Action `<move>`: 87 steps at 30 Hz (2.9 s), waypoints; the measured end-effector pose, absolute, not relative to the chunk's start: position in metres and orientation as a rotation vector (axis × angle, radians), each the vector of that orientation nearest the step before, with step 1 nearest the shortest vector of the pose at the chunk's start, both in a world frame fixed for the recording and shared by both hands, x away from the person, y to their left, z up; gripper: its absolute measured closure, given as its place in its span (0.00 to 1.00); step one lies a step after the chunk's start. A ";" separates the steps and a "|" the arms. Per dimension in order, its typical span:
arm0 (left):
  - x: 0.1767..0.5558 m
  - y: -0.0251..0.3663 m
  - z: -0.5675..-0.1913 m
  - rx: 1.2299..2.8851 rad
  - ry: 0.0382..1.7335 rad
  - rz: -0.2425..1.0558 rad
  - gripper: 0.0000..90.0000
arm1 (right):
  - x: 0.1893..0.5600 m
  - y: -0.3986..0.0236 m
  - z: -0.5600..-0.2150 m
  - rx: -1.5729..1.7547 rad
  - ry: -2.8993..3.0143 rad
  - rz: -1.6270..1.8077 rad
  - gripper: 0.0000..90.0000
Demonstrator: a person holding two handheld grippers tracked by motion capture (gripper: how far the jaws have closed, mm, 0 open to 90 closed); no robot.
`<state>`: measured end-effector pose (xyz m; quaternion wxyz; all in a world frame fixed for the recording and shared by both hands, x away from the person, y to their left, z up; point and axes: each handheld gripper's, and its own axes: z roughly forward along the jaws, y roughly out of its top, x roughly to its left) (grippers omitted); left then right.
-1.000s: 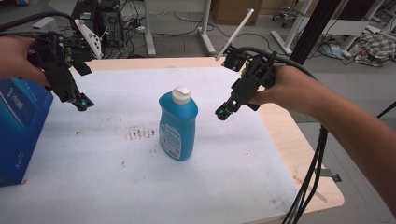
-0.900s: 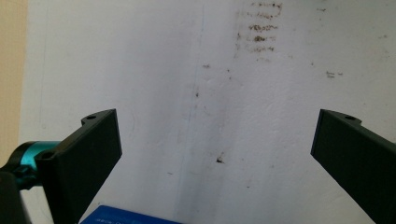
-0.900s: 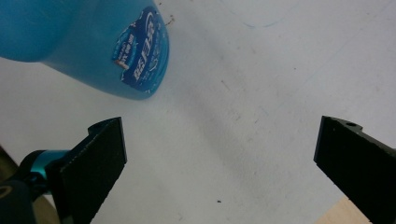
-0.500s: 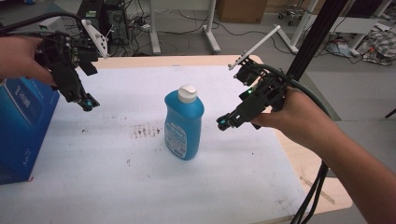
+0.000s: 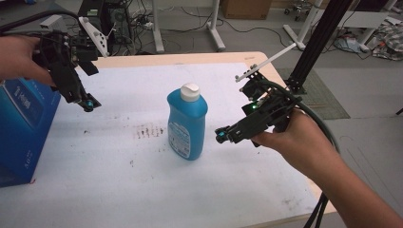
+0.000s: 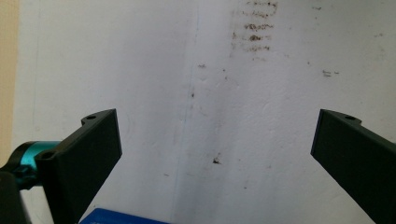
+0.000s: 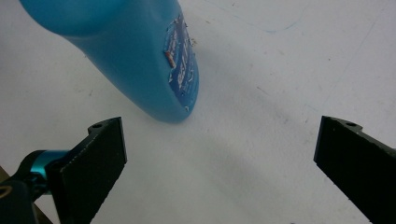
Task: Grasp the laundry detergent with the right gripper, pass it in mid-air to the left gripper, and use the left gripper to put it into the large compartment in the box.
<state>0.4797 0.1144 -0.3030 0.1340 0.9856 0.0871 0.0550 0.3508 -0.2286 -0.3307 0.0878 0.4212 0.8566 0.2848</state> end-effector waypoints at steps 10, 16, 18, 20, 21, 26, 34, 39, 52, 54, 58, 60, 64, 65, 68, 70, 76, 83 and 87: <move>0.479 0.115 -0.306 2.856 0.246 0.150 0.02 | 0.330 -0.219 -0.333 1.234 2.427 0.964 0.02; 0.478 0.114 -0.304 2.858 0.238 0.149 0.02 | 0.323 -0.215 -0.339 1.259 2.346 1.075 0.02; 0.478 0.114 -0.304 2.858 0.238 0.149 0.02 | 0.322 -0.214 -0.339 1.258 2.334 1.091 0.02; 0.477 0.114 -0.304 2.855 0.238 0.150 0.02 | 0.319 -0.212 -0.340 1.251 2.314 1.117 0.02; 0.477 0.114 -0.304 2.856 0.244 0.147 0.02 | 0.317 -0.209 -0.343 1.251 2.301 1.134 0.02; 0.477 0.115 -0.304 2.858 0.238 0.147 0.02 | 0.316 -0.204 -0.346 1.241 2.296 1.141 0.02; 0.478 0.116 -0.305 2.859 0.238 0.146 0.02 | 0.317 -0.196 -0.358 1.238 2.280 1.167 0.02; 0.478 0.116 -0.305 2.862 0.240 0.145 0.02 | 0.322 -0.189 -0.371 1.236 2.280 1.176 0.02; 0.478 0.116 -0.305 2.855 0.237 0.151 0.02 | 0.331 -0.170 -0.382 1.226 2.209 1.231 0.02; 0.478 0.116 -0.305 2.854 0.233 0.151 0.02 | 0.332 -0.168 -0.384 1.221 2.198 1.231 0.02; 0.478 0.116 -0.305 2.855 0.234 0.149 0.02 | 0.334 -0.166 -0.387 1.213 2.182 1.250 0.04; 0.478 0.116 -0.306 2.857 0.230 0.149 0.02 | 0.334 -0.166 -0.390 1.220 2.175 1.252 0.04; 0.478 0.116 -0.306 2.856 0.231 0.148 0.02 | 0.335 -0.166 -0.394 1.226 2.162 1.260 0.06; 0.478 0.115 -0.306 2.856 0.229 0.148 0.02 | 0.335 -0.166 -0.395 1.231 2.158 1.265 0.07; 0.478 0.115 -0.306 2.855 0.230 0.147 0.02 | 0.335 -0.167 -0.397 1.220 2.151 1.295 0.18; 0.478 0.115 -0.306 2.855 0.230 0.147 0.02 | 0.335 -0.167 -0.398 1.226 2.156 1.297 0.18; 0.477 0.115 -0.306 2.855 0.228 0.148 0.02 | 0.337 -0.165 -0.400 1.232 2.125 1.307 0.18; 0.478 0.115 -0.306 2.853 0.231 0.147 0.02 | 0.339 -0.162 -0.403 1.233 2.100 1.298 0.20; 0.478 0.115 -0.306 2.854 0.231 0.145 0.02 | 0.339 -0.162 -0.405 1.229 2.094 1.316 0.28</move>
